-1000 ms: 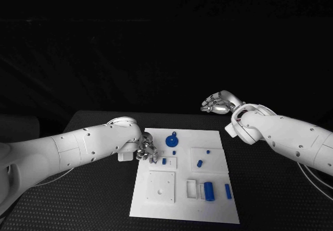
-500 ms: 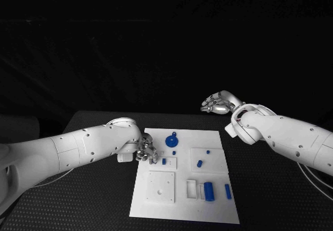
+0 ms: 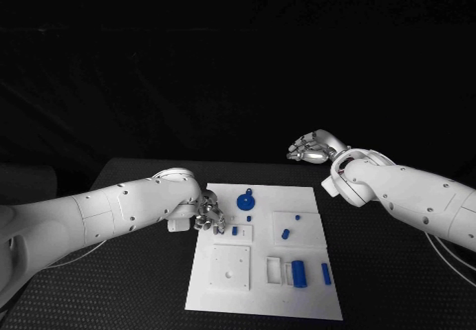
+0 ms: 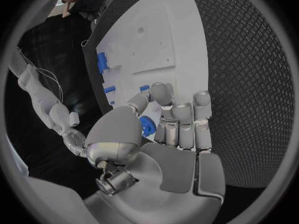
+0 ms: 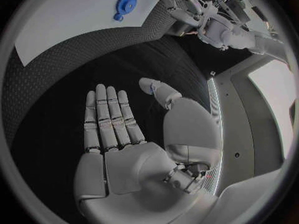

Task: Assemble the parts on the task board

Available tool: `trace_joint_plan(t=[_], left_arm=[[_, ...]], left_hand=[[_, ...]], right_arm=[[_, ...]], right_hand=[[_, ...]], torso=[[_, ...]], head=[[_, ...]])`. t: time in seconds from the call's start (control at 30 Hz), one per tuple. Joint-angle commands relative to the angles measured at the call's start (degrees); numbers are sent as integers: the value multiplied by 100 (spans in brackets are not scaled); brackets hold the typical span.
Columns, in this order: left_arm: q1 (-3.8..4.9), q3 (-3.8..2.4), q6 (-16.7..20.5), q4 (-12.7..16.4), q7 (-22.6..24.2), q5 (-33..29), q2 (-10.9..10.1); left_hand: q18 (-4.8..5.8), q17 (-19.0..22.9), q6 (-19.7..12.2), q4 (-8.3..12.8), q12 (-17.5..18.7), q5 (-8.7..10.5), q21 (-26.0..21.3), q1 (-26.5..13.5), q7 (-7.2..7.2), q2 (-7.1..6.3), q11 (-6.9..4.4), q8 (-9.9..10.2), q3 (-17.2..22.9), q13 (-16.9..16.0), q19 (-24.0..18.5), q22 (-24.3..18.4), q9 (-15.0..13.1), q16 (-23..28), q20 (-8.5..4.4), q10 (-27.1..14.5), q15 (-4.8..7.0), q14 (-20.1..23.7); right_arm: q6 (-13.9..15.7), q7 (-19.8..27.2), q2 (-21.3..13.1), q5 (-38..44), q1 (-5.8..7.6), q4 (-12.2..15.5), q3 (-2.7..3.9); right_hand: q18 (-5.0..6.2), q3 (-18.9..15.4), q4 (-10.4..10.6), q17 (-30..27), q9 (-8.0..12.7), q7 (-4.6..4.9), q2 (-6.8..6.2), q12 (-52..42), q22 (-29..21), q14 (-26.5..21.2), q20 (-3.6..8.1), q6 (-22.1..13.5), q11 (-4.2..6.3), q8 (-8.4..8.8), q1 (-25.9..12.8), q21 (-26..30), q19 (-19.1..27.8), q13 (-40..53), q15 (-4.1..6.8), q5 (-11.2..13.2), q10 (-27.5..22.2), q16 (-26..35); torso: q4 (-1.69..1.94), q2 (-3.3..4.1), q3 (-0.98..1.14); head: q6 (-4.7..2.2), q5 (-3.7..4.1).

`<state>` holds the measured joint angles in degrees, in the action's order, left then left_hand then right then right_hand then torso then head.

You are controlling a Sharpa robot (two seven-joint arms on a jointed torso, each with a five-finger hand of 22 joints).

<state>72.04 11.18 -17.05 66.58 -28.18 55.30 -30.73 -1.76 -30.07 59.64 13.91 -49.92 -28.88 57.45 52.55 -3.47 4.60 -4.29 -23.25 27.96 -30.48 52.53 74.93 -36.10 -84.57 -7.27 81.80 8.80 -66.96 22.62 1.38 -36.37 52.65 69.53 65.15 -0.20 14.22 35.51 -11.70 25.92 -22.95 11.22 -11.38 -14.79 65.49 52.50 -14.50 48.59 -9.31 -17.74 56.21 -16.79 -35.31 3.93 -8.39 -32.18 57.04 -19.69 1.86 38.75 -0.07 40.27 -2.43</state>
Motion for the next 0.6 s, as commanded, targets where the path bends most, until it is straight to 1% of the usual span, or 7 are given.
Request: trace_joint_plan(t=[0.03, 0.3, 0.53, 0.6], left_arm=[[-6, 5, -92, -12, 22, -71, 18], [-5, 6, -178, -27, 24, -77, 18], [-5, 6, -246, -38, 26, -77, 25], [-5, 6, -209, -43, 24, -77, 28]], left_hand=[[-2, -5, 203, 286, -29, -13, 34, 19, 175, 49, -42, -2, 319, 10, 24, 112, -5, -34, -747, -2, 157, -98], [-4, -4, 204, 287, -36, -12, 37, 28, 177, 39, -45, 0, 329, 18, 23, 112, -12, -36, -748, -4, 158, -99], [-6, -4, 209, 289, -43, -15, 40, 43, 182, 32, -51, -1, 341, 26, 21, 112, -20, -38, -750, -9, 159, -99], [-6, -1, 221, 289, -49, -31, 42, 52, 188, 23, -57, -5, 349, 30, 19, 112, -29, -33, -750, -17, 161, -95]], right_arm=[[-58, 37, 4, 8, -3, -2, 2], [-61, 36, 7, 8, -3, -2, 2], [-62, 36, 9, 8, -3, -6, 2], [-61, 37, 6, 8, -3, -4, 2]], right_hand=[[30, -5, 19, -7, 9, -7, 4, 18, 7, -33, -13, -50, -18, -21, 41, 35, 30, 1, -5, -21, 31, 17], [31, -4, 18, -7, 10, -7, 5, 19, 9, -33, -13, -50, -18, -22, 42, 37, 30, 1, -5, -22, 31, 17], [31, -4, 17, -7, 11, -7, 5, 20, 11, -34, -13, -51, -18, -23, 42, 39, 30, 1, -5, -22, 32, 18], [31, -4, 17, -7, 12, -8, 6, 20, 11, -34, -14, -50, -18, -23, 42, 39, 30, 1, -5, -22, 32, 18]], torso=[[3, -1, 1], [2, -2, 4], [2, 0, 0], [1, -1, 1]], head=[[2, 1], [8, -6], [17, -10], [20, -6]])
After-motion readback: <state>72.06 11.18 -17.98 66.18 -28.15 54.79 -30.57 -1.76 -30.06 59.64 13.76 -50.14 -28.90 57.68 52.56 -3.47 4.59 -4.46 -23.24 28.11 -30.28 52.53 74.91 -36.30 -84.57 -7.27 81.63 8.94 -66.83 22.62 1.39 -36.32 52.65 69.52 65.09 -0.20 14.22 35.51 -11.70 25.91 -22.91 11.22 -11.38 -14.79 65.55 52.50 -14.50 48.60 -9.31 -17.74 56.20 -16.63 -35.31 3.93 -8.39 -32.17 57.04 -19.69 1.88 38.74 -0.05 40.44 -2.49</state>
